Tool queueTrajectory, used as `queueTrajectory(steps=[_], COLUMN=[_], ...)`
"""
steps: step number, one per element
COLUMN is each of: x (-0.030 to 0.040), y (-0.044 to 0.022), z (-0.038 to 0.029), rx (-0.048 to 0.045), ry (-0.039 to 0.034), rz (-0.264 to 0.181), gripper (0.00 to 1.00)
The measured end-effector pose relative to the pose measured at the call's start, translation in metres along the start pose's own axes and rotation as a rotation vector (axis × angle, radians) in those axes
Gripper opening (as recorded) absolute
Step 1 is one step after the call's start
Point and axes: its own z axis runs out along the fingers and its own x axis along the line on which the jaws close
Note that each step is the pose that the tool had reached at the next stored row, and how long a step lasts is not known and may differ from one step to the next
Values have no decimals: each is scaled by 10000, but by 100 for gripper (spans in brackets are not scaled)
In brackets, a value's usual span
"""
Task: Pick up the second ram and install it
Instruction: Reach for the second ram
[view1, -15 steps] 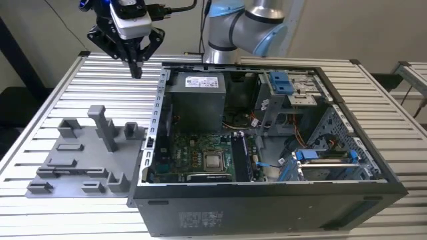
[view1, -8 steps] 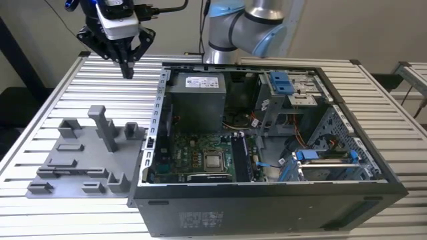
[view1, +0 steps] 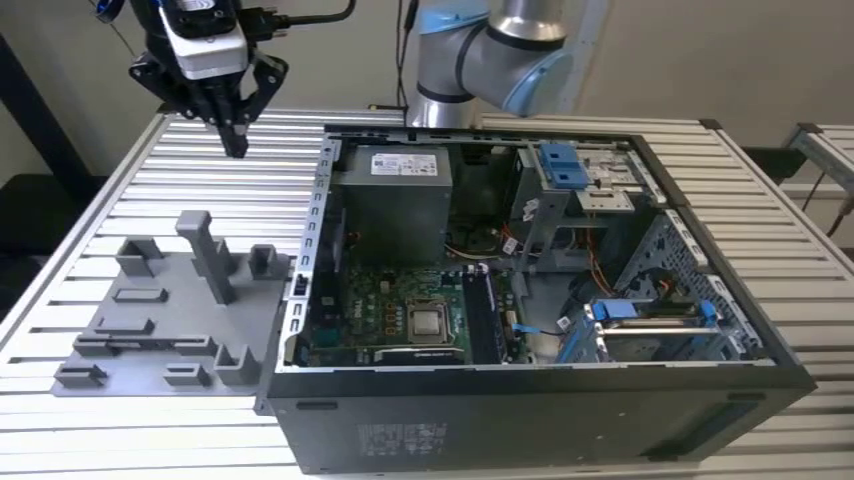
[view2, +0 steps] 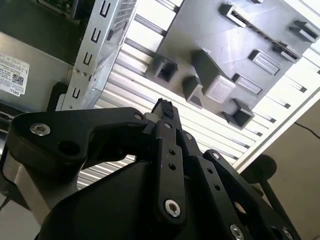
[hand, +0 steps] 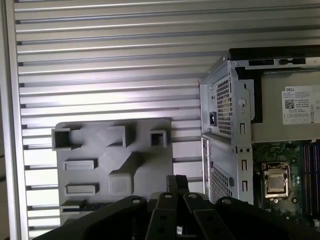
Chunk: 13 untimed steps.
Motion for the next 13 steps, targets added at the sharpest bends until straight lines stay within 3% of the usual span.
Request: queueTrajectory(steps=[6,13], x=[130,224], y=[-9,-16], z=[1,3], rx=[0,1], ry=[0,12], rz=[0,1], gripper=[11,11])
